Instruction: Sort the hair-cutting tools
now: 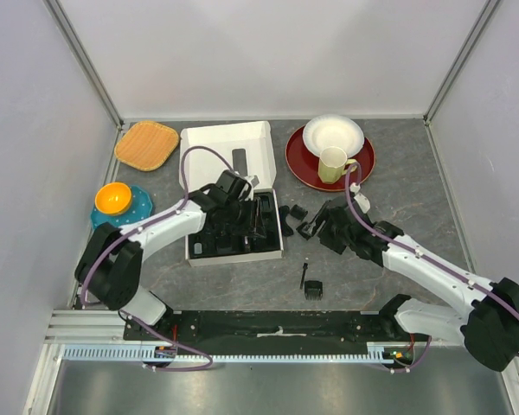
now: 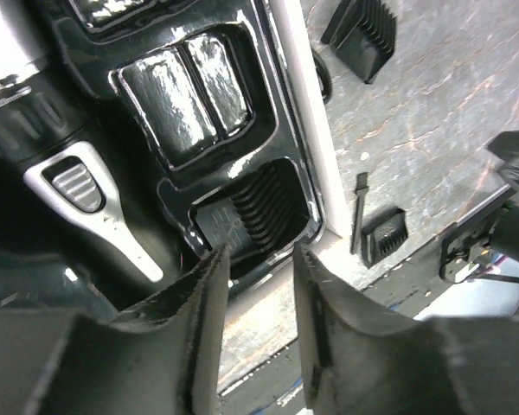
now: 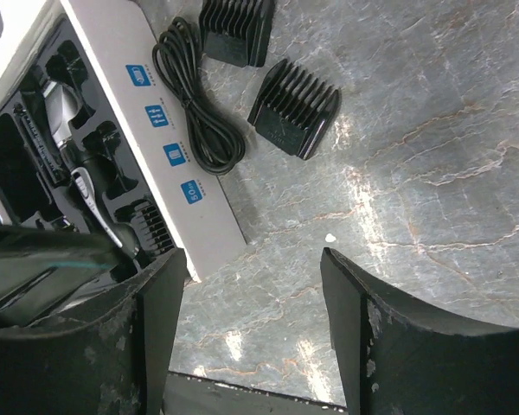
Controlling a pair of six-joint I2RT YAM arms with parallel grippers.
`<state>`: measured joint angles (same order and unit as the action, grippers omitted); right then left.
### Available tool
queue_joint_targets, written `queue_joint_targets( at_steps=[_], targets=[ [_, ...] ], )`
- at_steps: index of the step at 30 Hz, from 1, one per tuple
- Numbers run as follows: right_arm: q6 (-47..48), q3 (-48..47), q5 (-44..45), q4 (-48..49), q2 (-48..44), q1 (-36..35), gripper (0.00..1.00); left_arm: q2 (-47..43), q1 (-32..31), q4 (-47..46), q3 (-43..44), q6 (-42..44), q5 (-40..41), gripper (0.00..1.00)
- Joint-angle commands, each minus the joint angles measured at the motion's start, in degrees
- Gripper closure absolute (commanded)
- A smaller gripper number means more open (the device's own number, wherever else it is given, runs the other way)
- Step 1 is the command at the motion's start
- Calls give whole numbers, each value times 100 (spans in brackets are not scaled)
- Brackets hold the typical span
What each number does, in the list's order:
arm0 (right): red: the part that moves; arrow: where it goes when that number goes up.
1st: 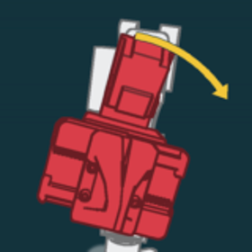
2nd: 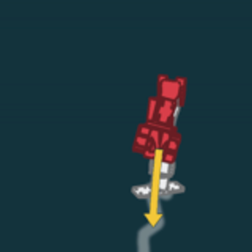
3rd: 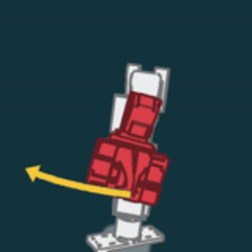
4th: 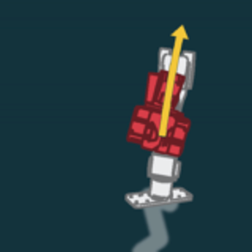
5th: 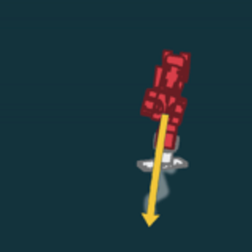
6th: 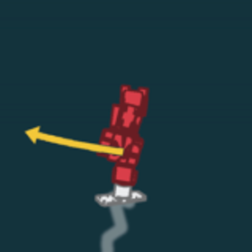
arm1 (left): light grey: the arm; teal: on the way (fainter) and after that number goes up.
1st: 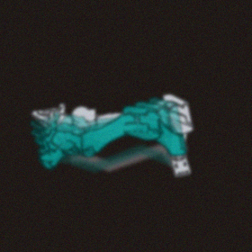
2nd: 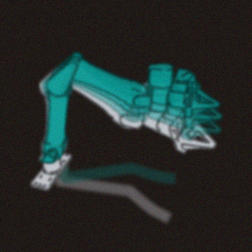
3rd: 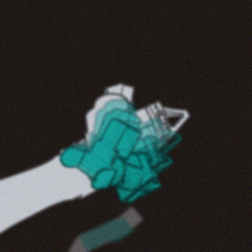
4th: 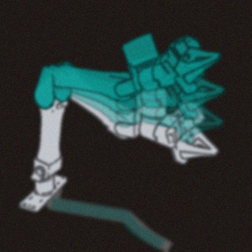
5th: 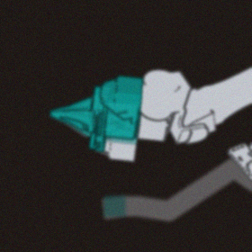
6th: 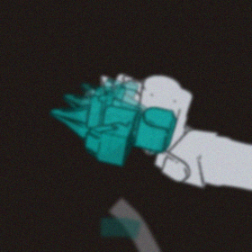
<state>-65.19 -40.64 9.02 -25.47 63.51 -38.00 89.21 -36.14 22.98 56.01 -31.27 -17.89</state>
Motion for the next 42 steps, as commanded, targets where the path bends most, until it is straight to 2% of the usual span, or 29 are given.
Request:
queue_joint_targets(
  at_steps=[1, 3, 7, 10, 16, 23, 24, 27, 37, 42],
  targets=[
    [346, -495, 302, -167, 380, 29, 29, -676, -33, 346, 472, 173, 626, 51],
    [542, -838, 443, -422, 670, 47, 25, -835, -7, 575, 630, 252, 874, 48],
    [850, -1979, 698, -1439, 1706, 73, 24, -1195, 54, 699, 596, 139, 1269, 48],
    [885, -2202, 777, -1741, 2086, 73, 24, -1555, 72, 620, 420, 103, 1463, 45],
    [832, -2141, 856, -1724, 2622, 82, 23, -2205, 177, 321, -28, 156, 1911, 36],
    [674, -2062, 909, -1663, 3018, 82, 18, -2382, 213, 66, -301, 235, 1859, 29],
    [674, -2036, 935, -1576, 3027, 82, 11, -2364, 213, 92, -284, 235, 1833, 29],
    [657, -2000, 900, -1303, 3001, 82, 2, -2303, 230, 171, -222, 217, 1815, 29],
    [438, -2352, 1057, -1206, 3546, 82, 4, -2364, 274, 215, -257, 182, 1692, 29],
    [340, -2229, 1287, -872, 3485, 82, 5, -2355, 301, 189, -292, 182, 1684, 29]
  ],
)
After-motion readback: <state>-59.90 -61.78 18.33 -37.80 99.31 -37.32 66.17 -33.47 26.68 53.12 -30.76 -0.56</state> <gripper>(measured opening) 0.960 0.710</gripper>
